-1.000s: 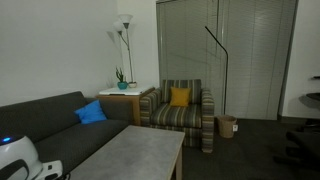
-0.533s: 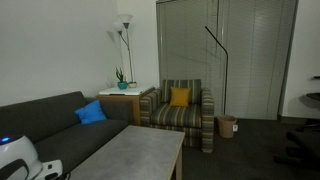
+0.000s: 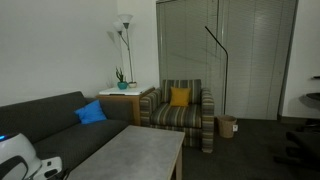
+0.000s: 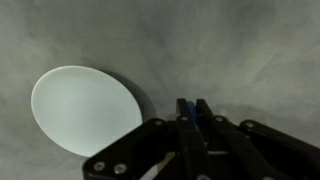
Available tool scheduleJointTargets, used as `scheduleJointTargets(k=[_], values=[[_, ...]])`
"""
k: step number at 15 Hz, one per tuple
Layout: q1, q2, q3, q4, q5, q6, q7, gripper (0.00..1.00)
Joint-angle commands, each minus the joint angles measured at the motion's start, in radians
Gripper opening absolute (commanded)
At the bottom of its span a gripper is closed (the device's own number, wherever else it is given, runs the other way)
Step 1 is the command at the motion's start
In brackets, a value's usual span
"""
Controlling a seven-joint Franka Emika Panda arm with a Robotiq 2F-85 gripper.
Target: Put the blue mug on top of the white plate
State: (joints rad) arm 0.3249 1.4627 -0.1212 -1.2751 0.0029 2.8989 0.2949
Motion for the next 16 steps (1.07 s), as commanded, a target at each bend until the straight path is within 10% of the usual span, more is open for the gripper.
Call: scheduleJointTargets(k=[1,11,16], values=[[-0.005,-0.086,0.014,-0.101,0.000,-0.057,-0.015,0.03],[-0.025,-0.149,-0.080,-0.179,0.016,-0.061,0.062,0.03],[-0.155,-0.096,0.002,-0.107,0.027,-0.067,-0.010,0.03]])
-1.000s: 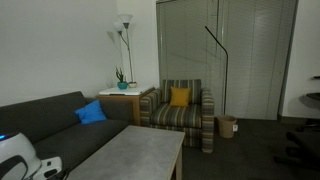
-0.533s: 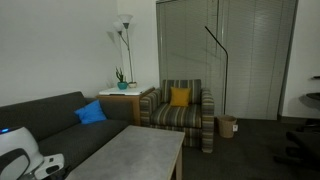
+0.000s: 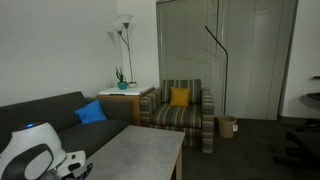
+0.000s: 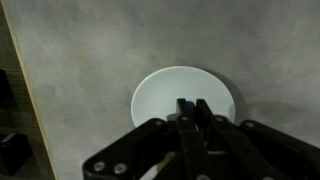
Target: Put the blue mug on top of the white plate
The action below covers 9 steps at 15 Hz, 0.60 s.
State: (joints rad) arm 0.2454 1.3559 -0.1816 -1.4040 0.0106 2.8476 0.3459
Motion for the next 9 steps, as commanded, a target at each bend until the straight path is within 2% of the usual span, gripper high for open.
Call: scheduleJointTargets(k=[1,3,5,9], values=[[-0.111,0.012,0.093,0.027,0.022,-0.021,-0.086,0.03],[-0.184,0.010,0.160,0.033,0.031,-0.031,-0.142,0.03],[-0.221,0.007,0.192,0.033,0.040,-0.033,-0.166,0.03],[-0.241,0.000,0.200,0.050,0.047,-0.080,-0.169,0.03]])
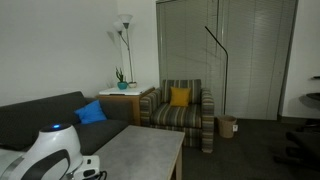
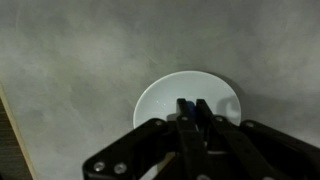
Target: Put the blue mug on top of the white plate
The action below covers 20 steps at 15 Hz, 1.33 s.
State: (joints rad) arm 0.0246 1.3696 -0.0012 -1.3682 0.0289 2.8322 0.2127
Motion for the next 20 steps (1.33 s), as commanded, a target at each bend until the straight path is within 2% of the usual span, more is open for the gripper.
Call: scheduleJointTargets(k=[1,6,10,13,20], values=[[-0.015,-0.017,0.015,0.019,0.029,-0.103,-0.028,0.03],[0.025,-0.010,-0.011,0.067,0.014,-0.241,-0.006,0.03],[0.065,0.015,-0.045,0.112,-0.001,-0.219,0.016,0.03],[0.088,0.049,-0.068,0.159,-0.005,-0.245,0.034,0.03],[0.099,0.127,-0.084,0.248,-0.002,-0.252,0.054,0.03]])
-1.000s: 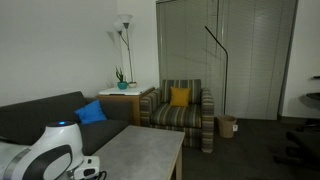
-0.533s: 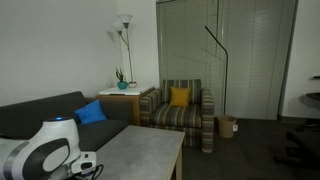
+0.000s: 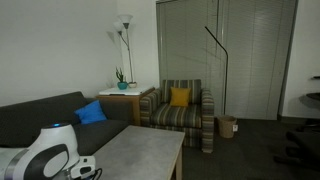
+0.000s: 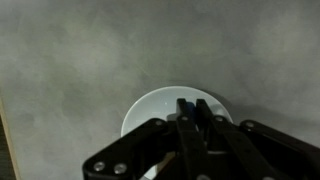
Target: Put the blue mug on top of the white plate
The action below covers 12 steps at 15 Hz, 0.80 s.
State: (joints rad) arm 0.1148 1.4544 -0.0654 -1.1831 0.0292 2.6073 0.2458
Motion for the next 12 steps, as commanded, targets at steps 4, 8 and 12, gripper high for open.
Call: scheduleJointTargets(k=[4,8,12], values=[[0.003,0.010,-0.021,0.017,-0.001,-0.013,0.035,0.03],[-0.008,0.010,-0.013,0.026,0.008,-0.035,0.048,0.03],[-0.026,0.010,0.008,0.043,0.015,-0.079,0.032,0.03]])
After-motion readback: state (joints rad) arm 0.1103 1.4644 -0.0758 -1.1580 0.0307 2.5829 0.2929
